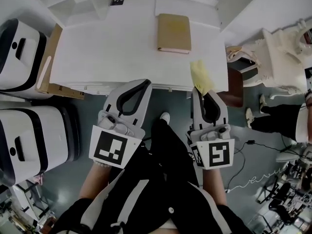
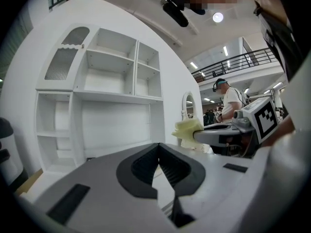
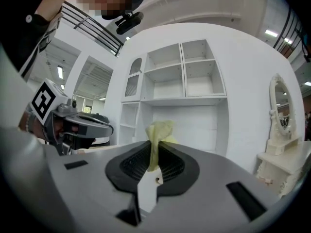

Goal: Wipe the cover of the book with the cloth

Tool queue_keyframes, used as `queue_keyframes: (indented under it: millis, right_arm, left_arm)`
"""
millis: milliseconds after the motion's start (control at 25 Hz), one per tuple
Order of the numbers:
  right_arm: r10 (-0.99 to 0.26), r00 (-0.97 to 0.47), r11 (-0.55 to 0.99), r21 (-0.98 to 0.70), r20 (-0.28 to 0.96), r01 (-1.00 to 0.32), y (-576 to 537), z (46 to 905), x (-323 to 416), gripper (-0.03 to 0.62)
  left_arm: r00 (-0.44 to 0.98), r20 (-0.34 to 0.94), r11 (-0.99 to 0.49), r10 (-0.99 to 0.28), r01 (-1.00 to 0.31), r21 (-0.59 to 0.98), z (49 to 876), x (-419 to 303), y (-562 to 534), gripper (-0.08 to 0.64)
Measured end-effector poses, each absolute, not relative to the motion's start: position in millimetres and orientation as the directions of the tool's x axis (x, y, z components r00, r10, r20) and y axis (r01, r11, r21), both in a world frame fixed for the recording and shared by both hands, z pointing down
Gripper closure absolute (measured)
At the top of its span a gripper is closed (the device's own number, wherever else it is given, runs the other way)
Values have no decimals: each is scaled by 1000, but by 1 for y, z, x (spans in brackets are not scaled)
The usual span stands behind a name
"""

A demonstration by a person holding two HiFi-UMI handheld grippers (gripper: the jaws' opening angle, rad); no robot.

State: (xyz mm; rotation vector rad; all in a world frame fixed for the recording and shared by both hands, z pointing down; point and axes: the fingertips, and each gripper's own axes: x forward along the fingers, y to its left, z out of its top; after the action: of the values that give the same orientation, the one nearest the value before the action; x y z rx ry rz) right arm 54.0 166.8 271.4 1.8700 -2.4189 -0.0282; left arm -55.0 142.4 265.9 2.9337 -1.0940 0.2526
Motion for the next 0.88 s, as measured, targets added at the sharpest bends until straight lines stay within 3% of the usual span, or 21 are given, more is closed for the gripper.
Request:
queue_keyframes:
  millis: [400, 880]
  right_arm:
    - [-927, -369, 374, 69, 74, -925, 92, 271, 110, 555]
    - [-888, -448, 454, 36, 103, -890, 61, 280, 135, 555]
  left_arm:
    - [668, 163, -681, -726, -732, -32, 266, 3, 77, 558]
    - [582, 199, -595, -789, -804, -9, 270, 22, 52, 558]
